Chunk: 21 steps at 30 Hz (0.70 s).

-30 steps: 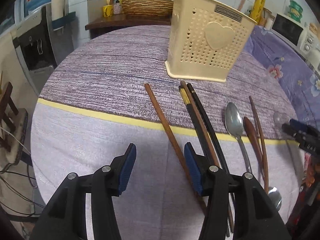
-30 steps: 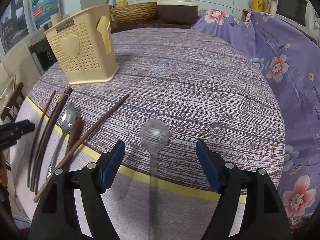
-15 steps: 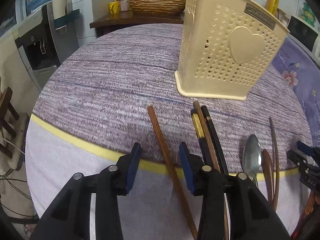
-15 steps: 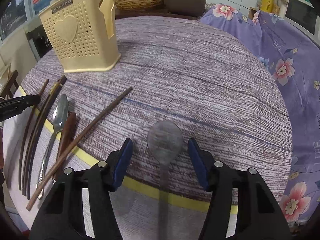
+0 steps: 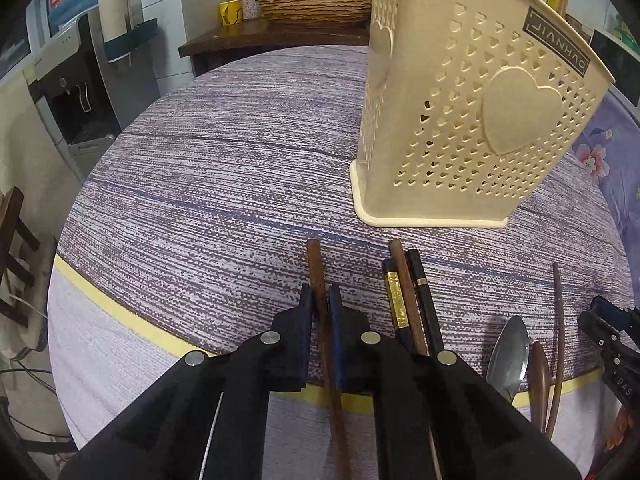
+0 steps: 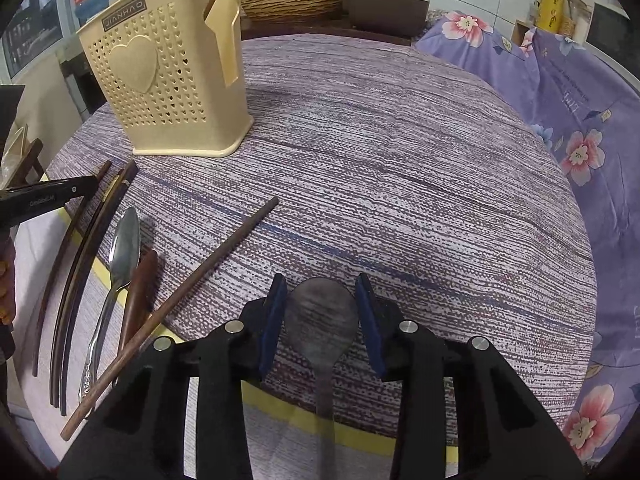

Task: Organize utensils
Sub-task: 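Carry the chopstick and spoon over the holder and lower them in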

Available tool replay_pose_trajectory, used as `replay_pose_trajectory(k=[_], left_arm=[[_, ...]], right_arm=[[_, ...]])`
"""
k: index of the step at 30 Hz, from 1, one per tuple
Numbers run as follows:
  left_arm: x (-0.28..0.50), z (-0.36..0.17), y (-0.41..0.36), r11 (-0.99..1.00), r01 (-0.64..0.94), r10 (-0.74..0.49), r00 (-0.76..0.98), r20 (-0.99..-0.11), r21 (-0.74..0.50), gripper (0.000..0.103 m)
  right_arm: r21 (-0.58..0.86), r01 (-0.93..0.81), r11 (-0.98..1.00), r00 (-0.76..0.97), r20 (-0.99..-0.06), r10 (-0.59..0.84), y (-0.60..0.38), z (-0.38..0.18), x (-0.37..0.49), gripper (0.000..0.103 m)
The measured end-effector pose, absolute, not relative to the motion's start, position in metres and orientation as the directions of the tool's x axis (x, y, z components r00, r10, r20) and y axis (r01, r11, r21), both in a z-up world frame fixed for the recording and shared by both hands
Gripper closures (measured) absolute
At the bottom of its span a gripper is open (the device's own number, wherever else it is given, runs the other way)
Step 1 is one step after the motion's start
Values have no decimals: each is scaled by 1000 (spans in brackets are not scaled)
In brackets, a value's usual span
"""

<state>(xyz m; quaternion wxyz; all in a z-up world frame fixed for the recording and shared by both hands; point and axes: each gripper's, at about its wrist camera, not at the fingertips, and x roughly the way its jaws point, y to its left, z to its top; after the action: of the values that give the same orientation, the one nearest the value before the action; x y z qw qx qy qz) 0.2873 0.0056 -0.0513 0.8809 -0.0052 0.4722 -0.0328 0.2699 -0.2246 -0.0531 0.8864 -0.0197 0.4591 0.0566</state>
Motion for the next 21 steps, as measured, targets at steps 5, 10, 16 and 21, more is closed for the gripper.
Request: replay_pose_trajectory(k=[5, 10, 16, 21], left_arm=[[279, -41, 2, 996, 62, -85, 577, -813, -60, 94], [262, 8, 6, 990, 91, -141, 668, -731, -108, 95], [234, 81, 17, 983, 129, -181, 789, -587, -129, 95], [227, 101, 18, 982, 144, -186, 827, -531, -119, 95]], right_arm=[[66, -131, 989, 609, -782, 133, -229, -39, 264, 67], [130, -157, 979, 698, -686, 204, -234, 7, 244, 67], [178, -197, 964, 773, -576, 264, -241, 63, 228, 67], [170, -213, 962, 793, -545, 272, -239, 82, 222, 67]])
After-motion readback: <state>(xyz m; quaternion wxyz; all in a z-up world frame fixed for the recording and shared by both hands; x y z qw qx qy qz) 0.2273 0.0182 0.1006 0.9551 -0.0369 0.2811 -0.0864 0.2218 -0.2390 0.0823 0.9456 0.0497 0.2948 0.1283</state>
